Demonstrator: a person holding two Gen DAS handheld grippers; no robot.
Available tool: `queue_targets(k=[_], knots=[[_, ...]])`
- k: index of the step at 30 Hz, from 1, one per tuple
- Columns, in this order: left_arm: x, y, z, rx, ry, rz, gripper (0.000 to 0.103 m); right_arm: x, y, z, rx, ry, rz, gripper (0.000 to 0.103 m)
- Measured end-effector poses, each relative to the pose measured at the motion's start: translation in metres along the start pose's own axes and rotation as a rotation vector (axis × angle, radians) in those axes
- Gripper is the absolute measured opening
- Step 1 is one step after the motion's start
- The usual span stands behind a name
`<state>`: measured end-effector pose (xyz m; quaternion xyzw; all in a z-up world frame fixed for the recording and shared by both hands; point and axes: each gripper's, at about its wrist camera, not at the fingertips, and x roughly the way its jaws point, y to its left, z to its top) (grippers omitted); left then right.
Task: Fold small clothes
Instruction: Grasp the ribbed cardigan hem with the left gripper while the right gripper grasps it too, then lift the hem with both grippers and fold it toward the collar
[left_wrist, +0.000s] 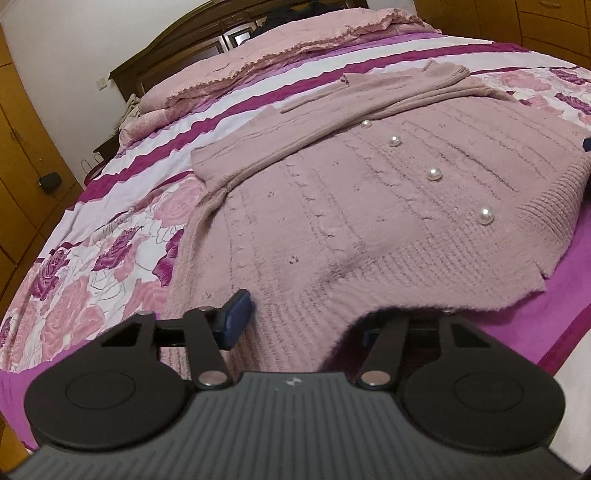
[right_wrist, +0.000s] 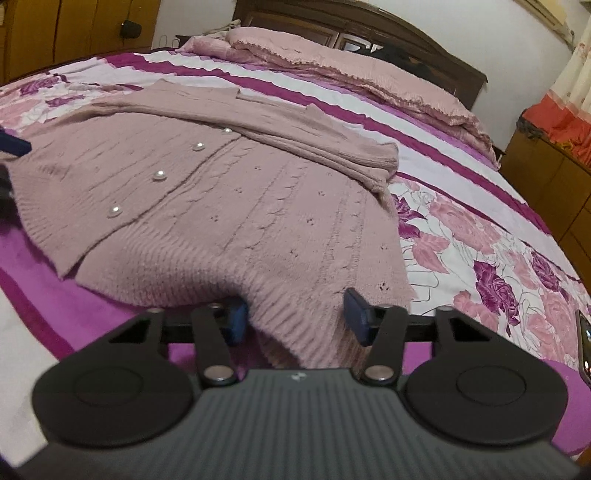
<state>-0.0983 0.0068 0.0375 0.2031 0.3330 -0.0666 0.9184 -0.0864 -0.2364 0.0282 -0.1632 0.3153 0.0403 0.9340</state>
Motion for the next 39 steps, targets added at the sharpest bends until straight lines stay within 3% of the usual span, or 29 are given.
queue_targets(k=[1, 2, 4, 8, 25, 32, 39], knots=[[0.000, 0.000, 0.000, -0.005, -0.001, -0.008, 0.044, 0.000, 0.000, 0.000, 0.000, -0.002, -0.006, 0.026], [0.000, 0.001, 0.001, -0.014, -0.001, -0.016, 0.034, 0.000, 0.000, 0.000, 0.003, -0.007, -0.012, 0.021], [0.000, 0.003, 0.003, -0.035, -0.002, -0.016, 0.024, -0.002, -0.004, 0.001, 0.022, -0.025, -0.009, 0.019], [-0.001, 0.009, 0.008, -0.086, -0.020, -0.025, 0.017, -0.007, -0.009, 0.007, 0.052, -0.063, -0.012, 0.014], [-0.018, 0.023, 0.055, -0.152, -0.145, 0.013, 0.013, -0.011, -0.029, 0.045, 0.164, -0.179, -0.024, 0.011], [-0.015, 0.034, 0.082, -0.186, -0.193, 0.034, 0.012, -0.004, -0.035, 0.068, 0.187, -0.212, -0.066, 0.011], [-0.011, 0.049, 0.121, -0.183, -0.294, 0.062, 0.008, 0.004, -0.046, 0.100, 0.206, -0.276, -0.123, 0.011]])
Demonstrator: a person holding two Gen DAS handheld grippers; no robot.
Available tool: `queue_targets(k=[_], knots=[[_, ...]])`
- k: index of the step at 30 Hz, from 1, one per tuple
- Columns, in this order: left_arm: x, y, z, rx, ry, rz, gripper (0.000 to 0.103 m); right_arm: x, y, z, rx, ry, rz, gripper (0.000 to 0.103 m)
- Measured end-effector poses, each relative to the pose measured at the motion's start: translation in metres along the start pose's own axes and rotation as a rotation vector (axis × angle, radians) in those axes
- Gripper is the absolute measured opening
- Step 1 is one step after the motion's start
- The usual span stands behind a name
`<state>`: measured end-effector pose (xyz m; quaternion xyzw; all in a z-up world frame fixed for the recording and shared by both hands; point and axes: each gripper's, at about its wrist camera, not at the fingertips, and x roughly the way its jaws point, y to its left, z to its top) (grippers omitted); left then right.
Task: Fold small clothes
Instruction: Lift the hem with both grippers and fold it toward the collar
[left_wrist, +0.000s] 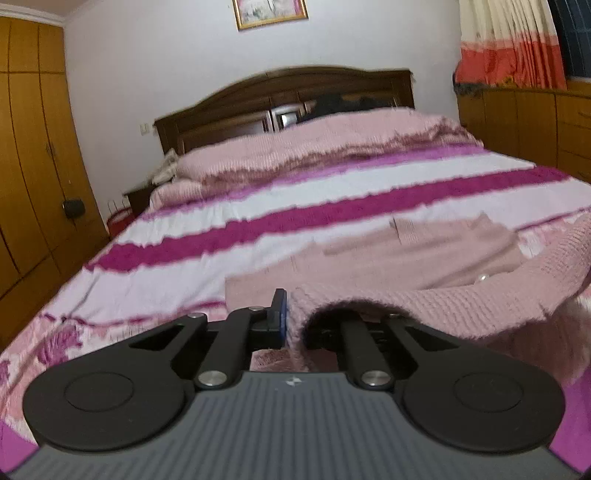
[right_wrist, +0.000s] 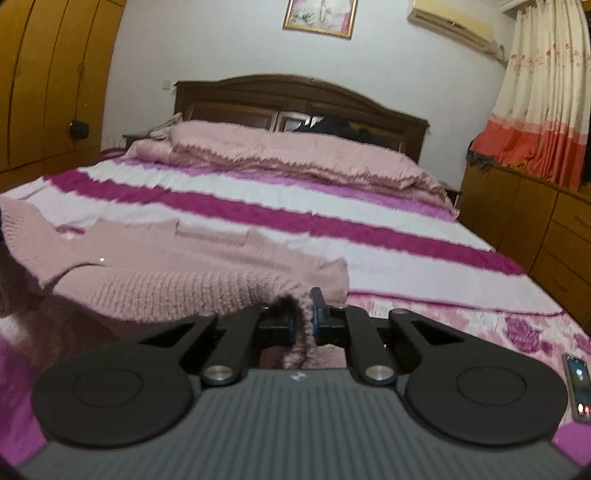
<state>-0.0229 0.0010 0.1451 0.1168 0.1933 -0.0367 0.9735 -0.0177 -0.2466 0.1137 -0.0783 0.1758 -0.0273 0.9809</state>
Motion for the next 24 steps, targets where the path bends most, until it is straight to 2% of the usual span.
queue_targets(k=[7, 13, 19, 24], knots=[[0.038, 0.003, 0.035, -0.017, -0.051, 0.013, 0.008, 0.034, 0.001, 0.031, -0.030, -0.054, -0.034, 0.011], [0.091, 0.004, 0.065, -0.016, -0.060, 0.028, 0.007, 0.080, 0.002, 0.052, -0.059, -0.059, -0.054, 0.011], [0.161, 0.009, 0.084, -0.036, -0.008, 0.054, 0.007, 0.138, 0.001, 0.061, -0.069, -0.040, -0.071, 0.011], [0.228, 0.001, 0.080, 0.005, 0.061, 0.078, 0.007, 0.192, 0.010, 0.049, -0.118, 0.010, -0.082, 0.011]])
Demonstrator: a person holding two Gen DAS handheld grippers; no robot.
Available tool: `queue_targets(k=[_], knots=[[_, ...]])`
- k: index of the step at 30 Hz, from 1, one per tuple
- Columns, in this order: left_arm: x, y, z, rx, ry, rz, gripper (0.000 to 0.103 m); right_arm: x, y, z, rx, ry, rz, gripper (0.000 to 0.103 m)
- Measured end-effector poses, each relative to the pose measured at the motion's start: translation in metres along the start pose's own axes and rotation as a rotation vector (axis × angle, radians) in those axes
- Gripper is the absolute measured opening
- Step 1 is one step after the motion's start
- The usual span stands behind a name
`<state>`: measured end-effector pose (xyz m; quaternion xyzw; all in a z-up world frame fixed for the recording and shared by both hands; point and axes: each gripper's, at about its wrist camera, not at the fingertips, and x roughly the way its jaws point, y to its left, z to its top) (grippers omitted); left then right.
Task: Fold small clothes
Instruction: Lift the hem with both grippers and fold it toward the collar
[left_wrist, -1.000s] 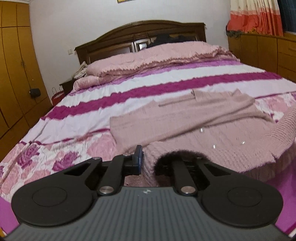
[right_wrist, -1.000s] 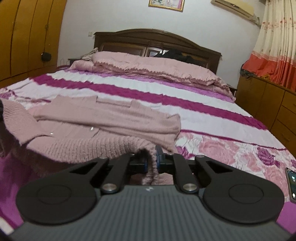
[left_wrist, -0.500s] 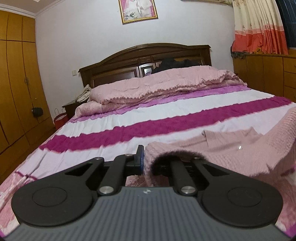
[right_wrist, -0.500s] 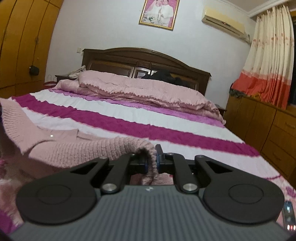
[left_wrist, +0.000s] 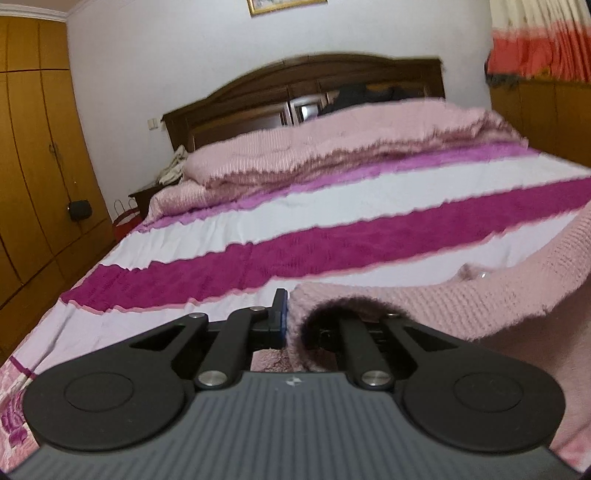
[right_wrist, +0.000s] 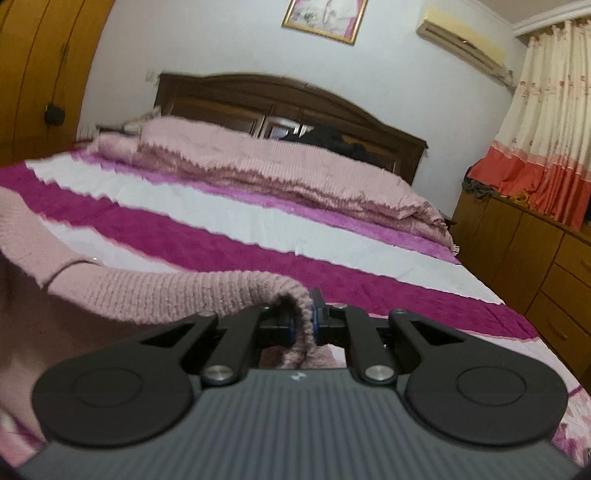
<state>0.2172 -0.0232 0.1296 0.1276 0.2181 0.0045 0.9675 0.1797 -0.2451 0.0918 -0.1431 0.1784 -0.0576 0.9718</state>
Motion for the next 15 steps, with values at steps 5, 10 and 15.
queue_targets(k=[5, 10, 15], knots=[[0.065, -0.011, -0.016, 0.016, 0.090, 0.026, 0.008, 0.048, 0.015, -0.019, -0.041, 0.081, -0.003, 0.011], [0.117, -0.015, -0.039, -0.003, 0.198, 0.003, 0.009, 0.084, 0.023, -0.042, -0.006, 0.198, 0.024, 0.013], [0.122, -0.015, -0.042, 0.019, 0.202, -0.012, 0.011, 0.086, 0.031, -0.043, -0.058, 0.211, 0.017, 0.013]])
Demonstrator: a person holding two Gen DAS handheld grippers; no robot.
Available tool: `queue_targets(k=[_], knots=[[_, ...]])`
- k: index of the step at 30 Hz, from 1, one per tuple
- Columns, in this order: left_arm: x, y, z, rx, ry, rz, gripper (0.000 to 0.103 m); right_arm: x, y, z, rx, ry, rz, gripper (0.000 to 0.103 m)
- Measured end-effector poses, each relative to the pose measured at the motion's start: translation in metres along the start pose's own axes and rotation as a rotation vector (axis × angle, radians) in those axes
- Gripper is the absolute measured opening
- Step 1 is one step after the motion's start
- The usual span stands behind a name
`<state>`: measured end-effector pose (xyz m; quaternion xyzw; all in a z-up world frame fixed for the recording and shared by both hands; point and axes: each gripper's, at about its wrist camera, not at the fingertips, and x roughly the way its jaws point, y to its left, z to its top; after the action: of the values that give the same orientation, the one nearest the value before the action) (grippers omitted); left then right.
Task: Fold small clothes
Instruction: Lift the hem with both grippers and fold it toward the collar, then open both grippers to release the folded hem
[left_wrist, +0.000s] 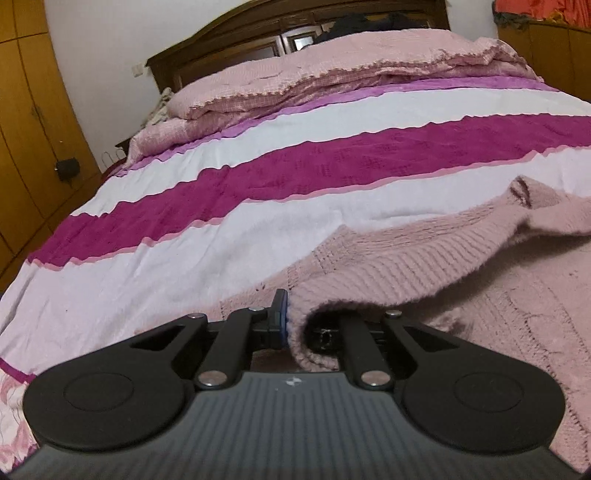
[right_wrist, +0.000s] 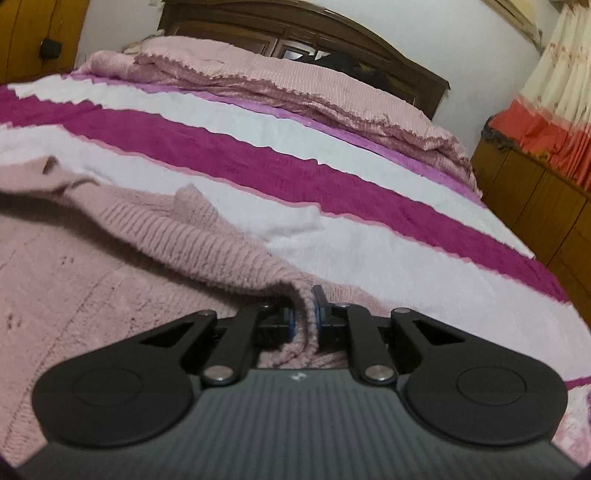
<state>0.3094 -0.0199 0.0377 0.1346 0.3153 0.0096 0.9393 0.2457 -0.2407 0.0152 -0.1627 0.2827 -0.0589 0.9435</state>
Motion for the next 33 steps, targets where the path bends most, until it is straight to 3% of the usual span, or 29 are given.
queue_targets(k=[3, 5, 7, 8, 19, 26, 33], knots=[[-0.009, 0.012, 0.004, -0.045, 0.028, -0.026, 0.030, -0.004, -0.005, 0.004, 0.015, 0.008, 0.021, 0.017], [-0.023, 0.023, 0.006, -0.095, 0.030, -0.043, 0.054, -0.012, -0.013, 0.005, 0.063, 0.011, 0.041, 0.033], [-0.040, 0.032, 0.006, -0.128, 0.028, -0.063, 0.063, -0.024, -0.023, 0.005, 0.123, 0.006, 0.052, 0.057], [-0.046, 0.036, 0.007, -0.133, 0.026, -0.073, 0.066, -0.030, -0.028, 0.004, 0.147, 0.000, 0.059, 0.058], [-0.112, 0.064, -0.012, -0.130, -0.042, -0.127, 0.071, -0.087, -0.046, -0.020, 0.216, -0.050, 0.079, 0.058], [-0.129, 0.053, -0.035, 0.007, -0.050, -0.170, 0.071, -0.105, -0.049, -0.033, 0.191, -0.055, 0.096, 0.058], [-0.097, 0.022, -0.044, 0.198, -0.009, -0.179, 0.071, -0.102, -0.040, -0.055, 0.188, -0.007, 0.098, 0.058]])
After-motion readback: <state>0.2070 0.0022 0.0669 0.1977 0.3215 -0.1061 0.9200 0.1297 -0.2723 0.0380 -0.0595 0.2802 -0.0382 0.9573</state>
